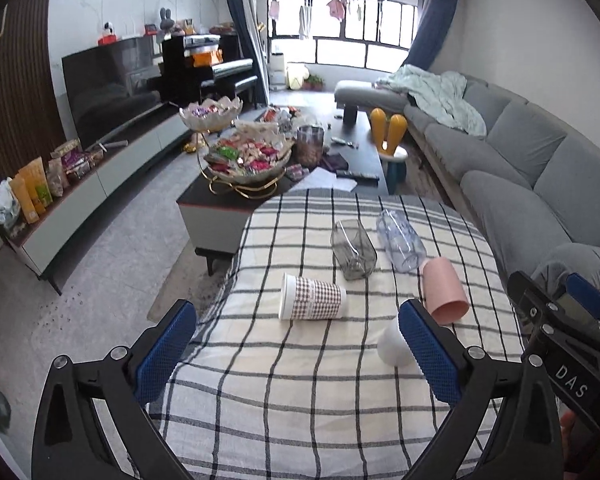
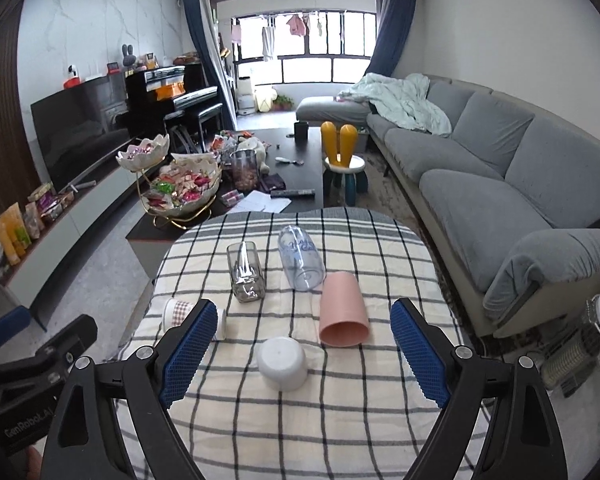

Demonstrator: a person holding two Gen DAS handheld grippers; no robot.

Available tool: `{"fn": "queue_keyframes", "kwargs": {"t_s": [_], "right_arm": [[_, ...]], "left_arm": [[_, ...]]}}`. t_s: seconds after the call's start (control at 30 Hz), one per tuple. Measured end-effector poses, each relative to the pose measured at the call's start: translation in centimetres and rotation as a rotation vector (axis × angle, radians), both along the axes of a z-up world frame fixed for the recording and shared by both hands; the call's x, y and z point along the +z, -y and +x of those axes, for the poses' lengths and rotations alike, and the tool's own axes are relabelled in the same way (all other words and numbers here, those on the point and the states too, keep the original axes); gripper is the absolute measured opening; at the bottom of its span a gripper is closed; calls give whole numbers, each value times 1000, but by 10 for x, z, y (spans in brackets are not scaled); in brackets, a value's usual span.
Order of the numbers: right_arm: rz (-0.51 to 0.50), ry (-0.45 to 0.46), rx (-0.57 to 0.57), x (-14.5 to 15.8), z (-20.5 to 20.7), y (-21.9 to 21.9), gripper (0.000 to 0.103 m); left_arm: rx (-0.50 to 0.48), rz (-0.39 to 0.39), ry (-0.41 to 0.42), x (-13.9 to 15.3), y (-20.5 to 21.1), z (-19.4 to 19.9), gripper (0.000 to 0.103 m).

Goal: Flip cup upside down

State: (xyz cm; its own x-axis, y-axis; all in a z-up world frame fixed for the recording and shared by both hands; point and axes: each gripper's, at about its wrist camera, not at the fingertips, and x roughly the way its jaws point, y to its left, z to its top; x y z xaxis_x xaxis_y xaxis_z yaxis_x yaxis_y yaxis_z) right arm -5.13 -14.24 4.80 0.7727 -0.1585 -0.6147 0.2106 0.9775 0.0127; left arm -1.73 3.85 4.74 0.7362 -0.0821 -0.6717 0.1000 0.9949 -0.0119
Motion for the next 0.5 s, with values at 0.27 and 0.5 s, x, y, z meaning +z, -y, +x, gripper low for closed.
{"fn": "queue_keyframes", "kwargs": {"t_s": [0.27,0.5], "right_arm": [[14,25,-21,2,-5,9,90],[25,31,-27,1,-7,15,90]], "left_arm": [[-6,26,42,9,7,-5,103],[-12,40,49,10,14,-4,103]]}}
